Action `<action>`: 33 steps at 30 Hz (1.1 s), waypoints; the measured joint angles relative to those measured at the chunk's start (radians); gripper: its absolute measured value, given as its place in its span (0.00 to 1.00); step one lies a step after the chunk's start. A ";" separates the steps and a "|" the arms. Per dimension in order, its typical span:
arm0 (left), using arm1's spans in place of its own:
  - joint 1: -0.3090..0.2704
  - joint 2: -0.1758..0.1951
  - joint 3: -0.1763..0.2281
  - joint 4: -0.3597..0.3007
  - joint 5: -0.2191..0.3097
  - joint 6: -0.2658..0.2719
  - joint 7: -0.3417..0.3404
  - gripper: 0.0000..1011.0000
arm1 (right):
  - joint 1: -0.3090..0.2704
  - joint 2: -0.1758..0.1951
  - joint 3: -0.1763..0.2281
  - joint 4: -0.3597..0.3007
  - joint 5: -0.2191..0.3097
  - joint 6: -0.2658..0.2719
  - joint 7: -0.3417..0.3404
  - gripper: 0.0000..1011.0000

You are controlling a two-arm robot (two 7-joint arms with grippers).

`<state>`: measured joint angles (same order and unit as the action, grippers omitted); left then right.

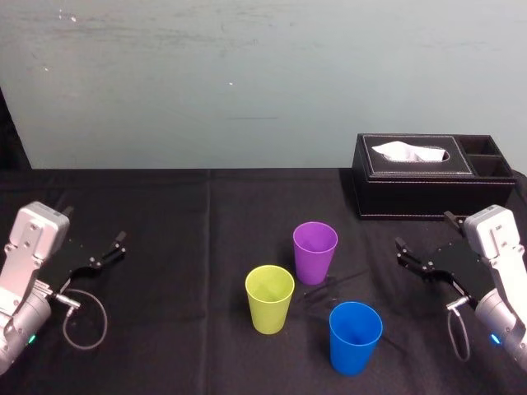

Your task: Stack the three plastic cups sequentially using one hand.

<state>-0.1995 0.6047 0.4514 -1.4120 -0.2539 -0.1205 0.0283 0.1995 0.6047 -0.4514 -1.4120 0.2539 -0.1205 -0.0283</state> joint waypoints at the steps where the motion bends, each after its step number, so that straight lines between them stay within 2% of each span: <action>1: 0.000 0.000 0.000 0.000 0.000 0.000 0.000 0.99 | 0.000 0.000 0.000 0.000 0.000 0.000 0.000 0.99; 33: 0.000 0.000 0.000 0.000 0.000 0.000 0.000 0.99 | 0.000 0.000 0.000 0.000 0.000 0.000 0.000 0.99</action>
<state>-0.1995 0.6047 0.4513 -1.4120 -0.2539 -0.1205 0.0283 0.1996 0.6047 -0.4514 -1.4120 0.2539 -0.1206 -0.0283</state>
